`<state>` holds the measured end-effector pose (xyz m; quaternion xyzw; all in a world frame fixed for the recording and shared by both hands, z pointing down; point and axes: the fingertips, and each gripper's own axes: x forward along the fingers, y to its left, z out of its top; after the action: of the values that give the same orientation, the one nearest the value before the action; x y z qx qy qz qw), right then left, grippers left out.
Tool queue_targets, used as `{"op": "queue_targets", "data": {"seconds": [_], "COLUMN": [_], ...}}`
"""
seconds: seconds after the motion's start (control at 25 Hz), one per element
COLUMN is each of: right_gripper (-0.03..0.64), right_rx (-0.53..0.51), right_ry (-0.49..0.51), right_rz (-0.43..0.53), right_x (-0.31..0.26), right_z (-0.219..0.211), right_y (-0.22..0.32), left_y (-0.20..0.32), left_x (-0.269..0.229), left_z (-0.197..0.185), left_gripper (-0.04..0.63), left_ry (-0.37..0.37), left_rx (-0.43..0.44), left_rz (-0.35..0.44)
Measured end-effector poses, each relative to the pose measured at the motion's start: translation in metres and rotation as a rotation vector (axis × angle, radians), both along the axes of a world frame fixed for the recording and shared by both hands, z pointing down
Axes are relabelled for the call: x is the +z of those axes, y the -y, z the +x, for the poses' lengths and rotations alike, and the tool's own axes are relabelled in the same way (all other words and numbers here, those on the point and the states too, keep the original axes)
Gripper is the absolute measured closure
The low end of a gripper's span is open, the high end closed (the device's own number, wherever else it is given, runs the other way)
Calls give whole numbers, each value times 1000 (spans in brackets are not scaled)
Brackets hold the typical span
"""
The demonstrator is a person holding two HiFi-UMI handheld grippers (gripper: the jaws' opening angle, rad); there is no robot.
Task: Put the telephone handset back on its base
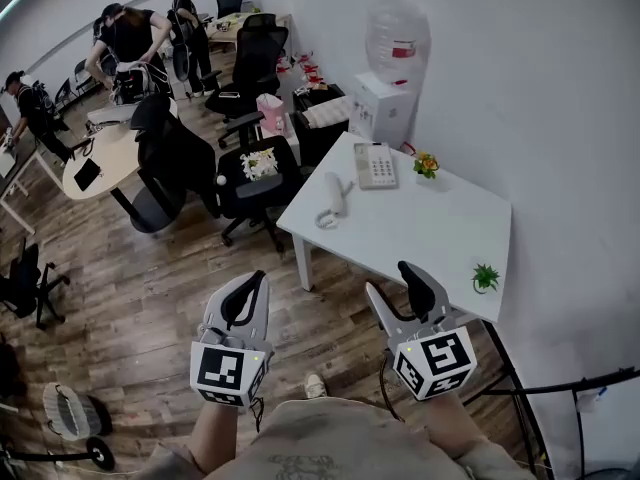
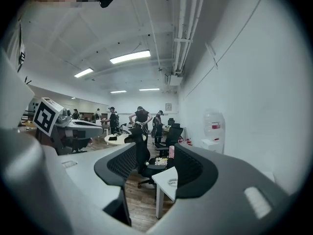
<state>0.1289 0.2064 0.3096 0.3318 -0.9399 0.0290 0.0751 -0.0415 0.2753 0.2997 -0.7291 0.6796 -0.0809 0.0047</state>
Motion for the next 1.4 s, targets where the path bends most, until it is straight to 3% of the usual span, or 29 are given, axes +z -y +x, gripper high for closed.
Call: {"op": "queue_targets", "data": {"seconds": [0.28,0.8,1.04,1.4], "right_gripper": [365,362,364,362], "right_rx": [4,9,-1,-13], "right_ry": [-58,-87,-92,-84], "right_rz": [-26,-73,-108,-259], "right_x": [14,47,71,119], "right_z": [-45,-68,-88,-123], "right_y": [36,106,167,280], "left_y": [32,99,164,283], "left_x": [15,43,54,79], "left_z": [-44,-66,-75,-102], "left_gripper": [595,595,595,595], "left_ry": [-33,-40,-18,-6], "left_rx": [8,13,31,40], "left_rz": [-23,-64,-92,-173]}}
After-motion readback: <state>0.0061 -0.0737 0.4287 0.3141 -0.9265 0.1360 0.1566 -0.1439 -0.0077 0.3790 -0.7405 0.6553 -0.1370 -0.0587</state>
